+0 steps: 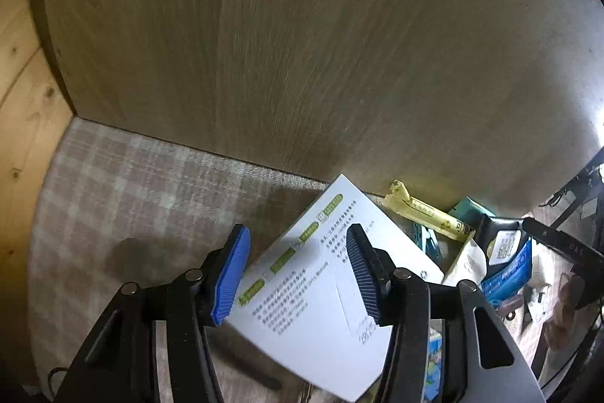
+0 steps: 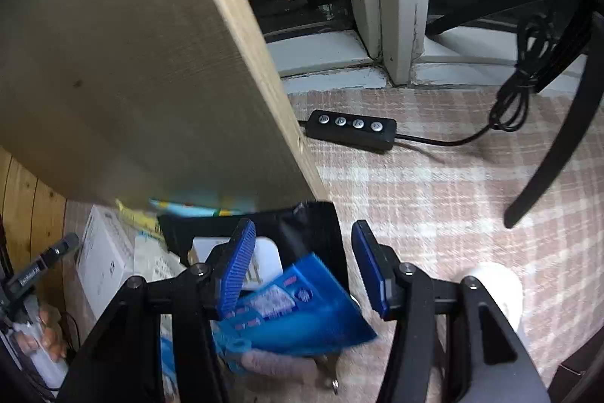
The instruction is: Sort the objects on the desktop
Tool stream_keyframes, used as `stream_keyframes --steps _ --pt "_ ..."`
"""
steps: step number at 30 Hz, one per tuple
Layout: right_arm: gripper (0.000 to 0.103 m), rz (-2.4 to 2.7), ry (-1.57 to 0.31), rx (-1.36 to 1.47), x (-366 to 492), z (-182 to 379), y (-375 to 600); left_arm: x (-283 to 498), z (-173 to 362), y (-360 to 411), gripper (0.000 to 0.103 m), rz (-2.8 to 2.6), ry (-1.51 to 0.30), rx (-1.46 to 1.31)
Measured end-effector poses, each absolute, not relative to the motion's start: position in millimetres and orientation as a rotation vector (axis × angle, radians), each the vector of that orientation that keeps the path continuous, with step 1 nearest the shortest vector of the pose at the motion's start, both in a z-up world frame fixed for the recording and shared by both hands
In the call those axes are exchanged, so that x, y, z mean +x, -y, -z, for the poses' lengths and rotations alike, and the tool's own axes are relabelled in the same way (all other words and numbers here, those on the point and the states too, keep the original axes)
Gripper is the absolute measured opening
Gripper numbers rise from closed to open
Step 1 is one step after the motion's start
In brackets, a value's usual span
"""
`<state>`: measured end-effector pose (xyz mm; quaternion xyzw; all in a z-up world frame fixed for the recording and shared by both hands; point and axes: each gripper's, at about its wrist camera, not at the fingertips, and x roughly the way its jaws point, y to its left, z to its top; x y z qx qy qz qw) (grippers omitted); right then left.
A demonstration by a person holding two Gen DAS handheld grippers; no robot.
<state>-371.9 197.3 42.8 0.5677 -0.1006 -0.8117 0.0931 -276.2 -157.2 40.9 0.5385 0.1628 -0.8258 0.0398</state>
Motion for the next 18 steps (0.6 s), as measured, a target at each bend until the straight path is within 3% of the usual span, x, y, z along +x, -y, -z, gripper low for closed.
stream_keyframes --steps 5,12,18 --pt "0.058 2.421 0.274 1.672 -373.3 -34.3 -191.8 -277.0 -20.5 156.6 0.063 2.532 -0.569 1.666" --pt "0.059 2.317 0.301 1.685 -369.5 -24.3 -173.7 -266.2 -15.8 127.1 0.063 2.606 -0.543 1.679" --pt "0.060 2.323 0.042 1.628 -337.9 -25.1 -143.2 -237.2 -13.9 89.7 0.066 2.653 -0.487 1.724"
